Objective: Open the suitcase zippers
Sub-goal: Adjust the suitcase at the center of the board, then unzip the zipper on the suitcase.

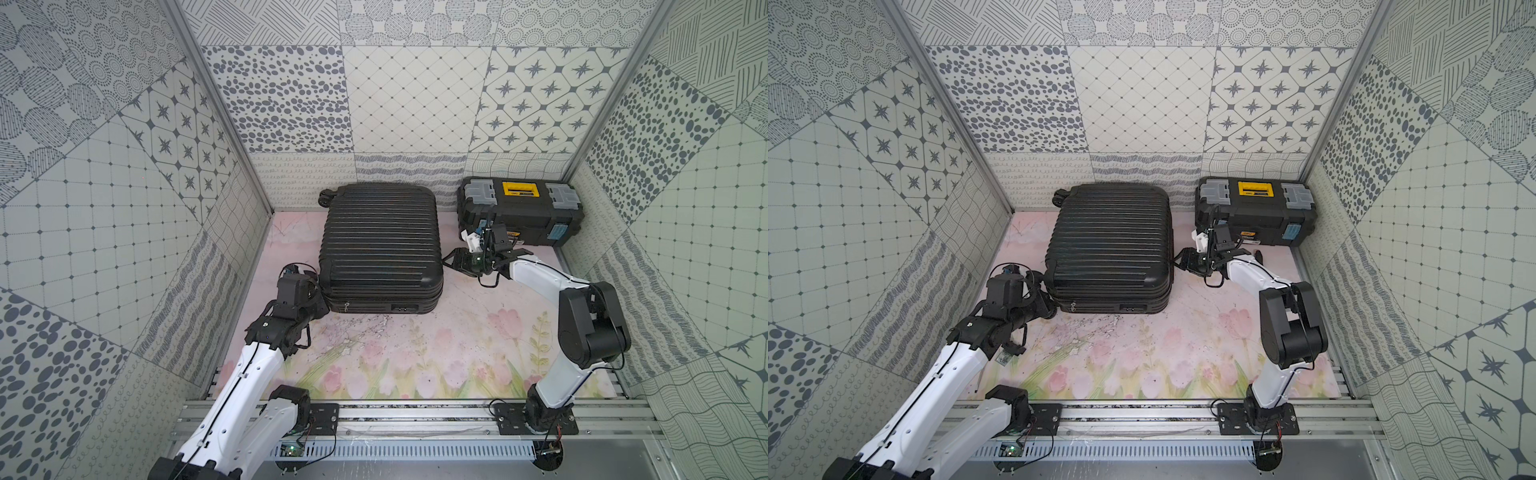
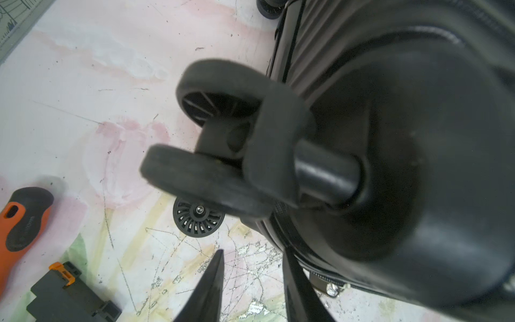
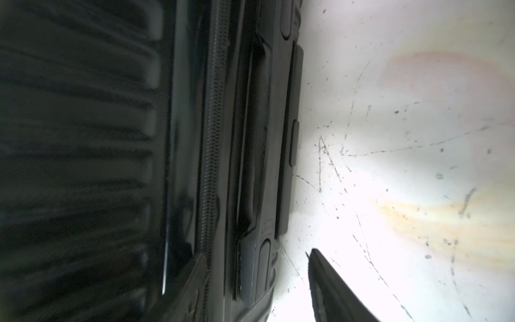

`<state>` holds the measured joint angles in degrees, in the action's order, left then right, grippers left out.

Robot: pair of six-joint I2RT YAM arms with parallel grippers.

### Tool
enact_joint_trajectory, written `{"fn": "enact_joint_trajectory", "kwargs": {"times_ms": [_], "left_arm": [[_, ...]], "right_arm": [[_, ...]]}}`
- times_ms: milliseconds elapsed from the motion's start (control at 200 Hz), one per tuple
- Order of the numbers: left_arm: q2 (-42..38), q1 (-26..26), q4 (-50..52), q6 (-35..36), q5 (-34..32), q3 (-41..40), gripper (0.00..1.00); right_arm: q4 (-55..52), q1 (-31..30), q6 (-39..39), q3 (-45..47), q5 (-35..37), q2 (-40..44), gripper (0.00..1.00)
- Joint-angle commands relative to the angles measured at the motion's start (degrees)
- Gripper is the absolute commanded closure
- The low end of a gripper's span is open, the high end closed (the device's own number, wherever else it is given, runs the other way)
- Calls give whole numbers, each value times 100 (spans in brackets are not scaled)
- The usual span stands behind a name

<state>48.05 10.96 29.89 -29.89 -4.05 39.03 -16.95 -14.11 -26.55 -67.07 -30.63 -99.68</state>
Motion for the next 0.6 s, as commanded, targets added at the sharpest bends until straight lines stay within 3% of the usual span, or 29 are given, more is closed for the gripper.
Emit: {"fn": "enact_joint_trajectory", "kwargs": {"times_ms": [0, 260, 595], "left_arm": [[-64, 63, -95, 213, 304, -23, 66], [-8, 262, -133, 437, 536, 123, 68], [-122, 425, -79, 649, 460, 36, 69]], "right_arm": [[168, -4, 27, -251, -48, -105, 40], [10, -4, 82, -686, 210, -740, 43], [241, -4, 174, -467, 181, -1012, 48]]}}
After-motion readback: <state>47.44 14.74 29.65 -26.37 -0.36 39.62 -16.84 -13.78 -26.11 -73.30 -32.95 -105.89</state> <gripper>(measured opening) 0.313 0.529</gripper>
